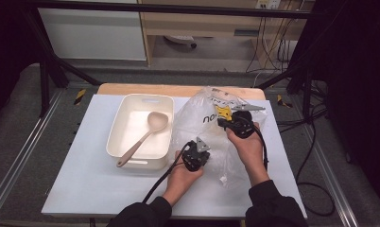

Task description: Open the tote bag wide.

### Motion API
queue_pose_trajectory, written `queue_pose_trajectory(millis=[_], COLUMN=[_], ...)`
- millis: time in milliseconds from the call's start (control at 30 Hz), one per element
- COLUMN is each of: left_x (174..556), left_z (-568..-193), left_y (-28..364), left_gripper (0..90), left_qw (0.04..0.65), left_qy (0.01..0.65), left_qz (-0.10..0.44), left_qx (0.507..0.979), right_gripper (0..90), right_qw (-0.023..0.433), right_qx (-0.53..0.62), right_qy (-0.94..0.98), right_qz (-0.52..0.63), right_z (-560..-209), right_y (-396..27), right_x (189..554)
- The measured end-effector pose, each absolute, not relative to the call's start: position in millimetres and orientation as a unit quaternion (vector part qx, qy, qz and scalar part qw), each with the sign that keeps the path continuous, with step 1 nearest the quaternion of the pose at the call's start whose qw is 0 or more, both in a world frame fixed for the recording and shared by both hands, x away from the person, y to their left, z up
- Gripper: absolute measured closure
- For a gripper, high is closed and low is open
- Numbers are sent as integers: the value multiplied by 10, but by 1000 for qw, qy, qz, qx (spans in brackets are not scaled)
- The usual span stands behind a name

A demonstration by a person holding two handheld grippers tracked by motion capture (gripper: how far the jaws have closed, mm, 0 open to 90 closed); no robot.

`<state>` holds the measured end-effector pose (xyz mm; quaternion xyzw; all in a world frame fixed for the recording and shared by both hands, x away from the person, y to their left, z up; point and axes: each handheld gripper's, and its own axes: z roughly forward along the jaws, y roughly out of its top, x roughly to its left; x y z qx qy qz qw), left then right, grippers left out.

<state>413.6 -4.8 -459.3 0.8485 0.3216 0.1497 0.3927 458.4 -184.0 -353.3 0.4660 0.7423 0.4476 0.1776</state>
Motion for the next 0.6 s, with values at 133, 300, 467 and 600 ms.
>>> queue_pose_trajectory(millis=[133,300,467,600], left_x=[4134,4132,4138,4164], left_z=[-4592,-4594,-4590,-4581], left_y=[-53,-57,-59,-56], left_gripper=[900,900,900,900], left_qw=[390,391,389,387], left_qy=[317,315,309,303], left_qz=[155,157,158,156], left_qx=[850,850,854,857], right_gripper=[900,900,900,900], right_qw=[187,193,197,198], right_qx=[465,467,468,468], right_qy=[738,732,728,727], right_qz=[452,456,461,462], right_z=[-3386,-3239,-3160,-3126], right_y=[-1885,-1935,-1981,-1997], right_x=[4610,4644,4636,4622])
